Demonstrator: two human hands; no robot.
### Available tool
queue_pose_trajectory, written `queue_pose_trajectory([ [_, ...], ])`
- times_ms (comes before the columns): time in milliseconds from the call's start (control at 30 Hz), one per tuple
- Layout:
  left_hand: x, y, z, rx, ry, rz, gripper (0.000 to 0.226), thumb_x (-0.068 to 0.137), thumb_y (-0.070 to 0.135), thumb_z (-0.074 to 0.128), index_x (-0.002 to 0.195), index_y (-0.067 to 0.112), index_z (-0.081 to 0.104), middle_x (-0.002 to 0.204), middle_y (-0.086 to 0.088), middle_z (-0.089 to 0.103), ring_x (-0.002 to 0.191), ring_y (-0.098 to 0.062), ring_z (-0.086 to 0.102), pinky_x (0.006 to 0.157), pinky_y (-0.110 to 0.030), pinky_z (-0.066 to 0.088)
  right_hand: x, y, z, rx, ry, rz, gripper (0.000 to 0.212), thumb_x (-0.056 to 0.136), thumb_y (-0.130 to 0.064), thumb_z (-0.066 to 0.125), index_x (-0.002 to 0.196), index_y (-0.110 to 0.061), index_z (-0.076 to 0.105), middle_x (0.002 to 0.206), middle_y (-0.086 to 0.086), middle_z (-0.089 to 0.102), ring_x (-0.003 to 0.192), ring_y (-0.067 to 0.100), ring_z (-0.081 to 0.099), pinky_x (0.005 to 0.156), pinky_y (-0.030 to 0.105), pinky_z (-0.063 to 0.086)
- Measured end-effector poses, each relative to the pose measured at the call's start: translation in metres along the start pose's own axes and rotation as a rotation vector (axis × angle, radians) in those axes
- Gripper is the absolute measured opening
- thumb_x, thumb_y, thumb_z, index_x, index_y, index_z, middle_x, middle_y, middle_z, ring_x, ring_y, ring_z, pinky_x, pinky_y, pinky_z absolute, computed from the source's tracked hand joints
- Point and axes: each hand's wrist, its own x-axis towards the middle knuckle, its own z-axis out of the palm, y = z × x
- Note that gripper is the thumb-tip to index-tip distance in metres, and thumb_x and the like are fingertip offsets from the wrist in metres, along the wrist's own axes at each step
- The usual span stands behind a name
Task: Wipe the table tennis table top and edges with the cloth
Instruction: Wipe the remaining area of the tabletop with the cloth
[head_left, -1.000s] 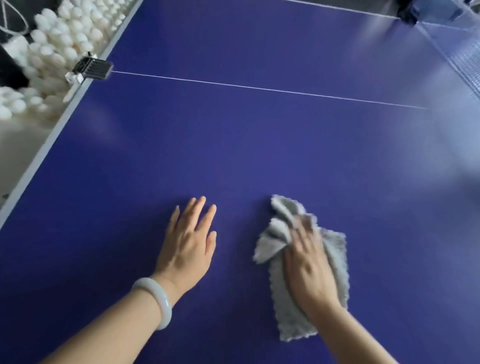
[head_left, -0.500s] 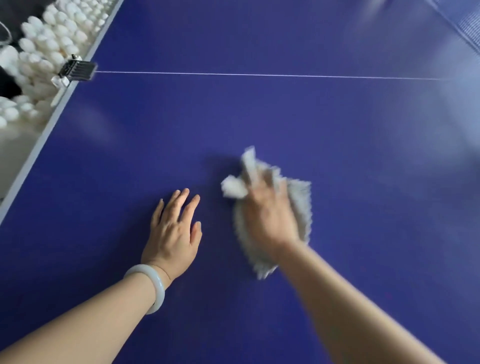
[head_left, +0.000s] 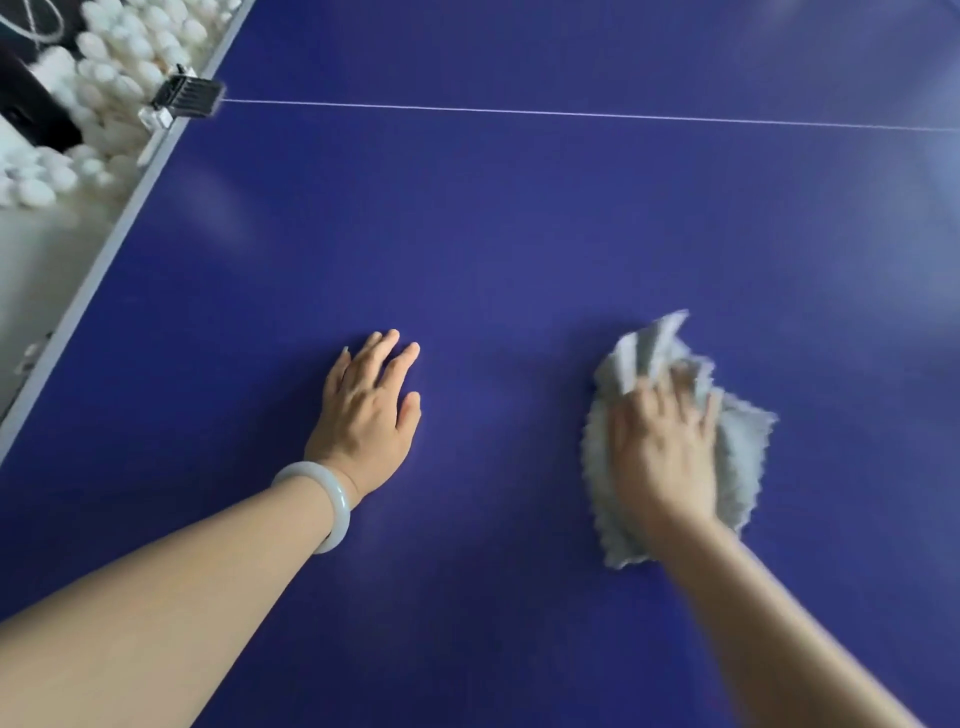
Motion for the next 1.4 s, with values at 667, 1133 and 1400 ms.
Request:
queue_pose_trajectory([
  [667, -0.141, -0.106, -0.037, -0.025, 0.133, -0.156, 0.044, 0.1, 0.017, 0.044, 0.142, 0.005, 0.05, 0.153, -0.016, 0.038, 0.145, -0.035, 0.031, 0.119, -0.056, 0.022, -0.059, -0.085, 0.025, 0.058, -0.049, -0.194, 0.052, 0.105, -0.035, 0.026, 0.156, -0.028, 0.025, 0.165, 0.0, 0.024, 0.154, 0.023, 0.014, 0.125, 0.048, 0.004],
  [1133, -0.159, -0.124, -0.04, -0.042, 0.111, -0.184, 0.051, 0.101, 0.024, 0.034, 0.151, 0.014, 0.038, 0.161, -0.007, 0.028, 0.15, -0.023, 0.021, 0.123, -0.045, 0.013, -0.067, -0.142, 0.026, 0.097, -0.065, -0.237, 0.056, 0.104, -0.025, 0.039, 0.157, -0.029, 0.022, 0.166, -0.003, 0.02, 0.154, 0.031, 0.011, 0.123, 0.054, 0.005],
  [1400, -0.163, -0.125, -0.048, -0.521, 0.243, -0.308, 0.058, 0.102, 0.034, 0.028, 0.155, 0.013, 0.026, 0.162, -0.001, 0.025, 0.15, -0.012, 0.02, 0.123, -0.038, 0.018, -0.132, -0.311, 0.053, 0.047, -0.125, -0.661, 0.06, 0.1, -0.043, 0.028, 0.158, -0.029, 0.021, 0.165, -0.004, 0.019, 0.154, 0.032, 0.007, 0.12, 0.06, -0.002],
])
